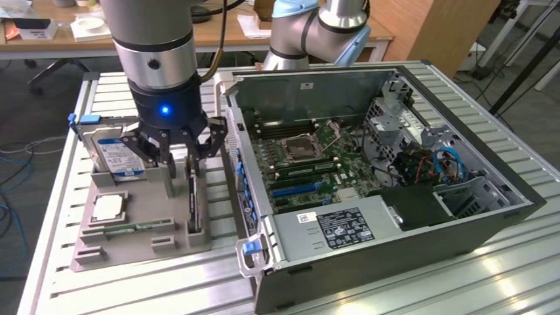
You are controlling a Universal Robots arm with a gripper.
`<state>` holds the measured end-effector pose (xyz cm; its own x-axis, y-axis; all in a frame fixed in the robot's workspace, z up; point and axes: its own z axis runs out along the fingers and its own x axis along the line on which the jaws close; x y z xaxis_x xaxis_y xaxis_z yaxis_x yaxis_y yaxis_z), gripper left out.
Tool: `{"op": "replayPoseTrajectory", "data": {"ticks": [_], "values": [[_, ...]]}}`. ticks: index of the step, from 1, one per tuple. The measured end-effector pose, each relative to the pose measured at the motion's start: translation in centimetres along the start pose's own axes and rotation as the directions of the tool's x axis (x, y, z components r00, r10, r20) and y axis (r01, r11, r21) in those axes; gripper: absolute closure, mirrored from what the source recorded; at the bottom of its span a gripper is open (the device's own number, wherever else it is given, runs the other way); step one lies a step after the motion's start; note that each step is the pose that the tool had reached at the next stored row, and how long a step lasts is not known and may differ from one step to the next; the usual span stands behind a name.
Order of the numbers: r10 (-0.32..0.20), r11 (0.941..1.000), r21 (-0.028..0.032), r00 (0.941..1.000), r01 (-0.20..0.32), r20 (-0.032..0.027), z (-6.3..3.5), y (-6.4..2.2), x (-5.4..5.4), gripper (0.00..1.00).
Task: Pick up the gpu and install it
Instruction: 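Pick up the gpu and move the gpu toward the slot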
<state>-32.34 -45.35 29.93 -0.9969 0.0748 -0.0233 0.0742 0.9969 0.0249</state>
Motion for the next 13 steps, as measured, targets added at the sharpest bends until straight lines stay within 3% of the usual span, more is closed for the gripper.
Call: {"op": "replayPoseTrajectory", "data": {"ticks": [6,13], "values": [[0.0,1.0,0.0,1.0,0.0,0.0,0.83,-0.01,0.02,0.57],[0.0,1.0,0.0,1.0,0.0,-0.0001,0.92,0.01,-0.22,0.57]]}}
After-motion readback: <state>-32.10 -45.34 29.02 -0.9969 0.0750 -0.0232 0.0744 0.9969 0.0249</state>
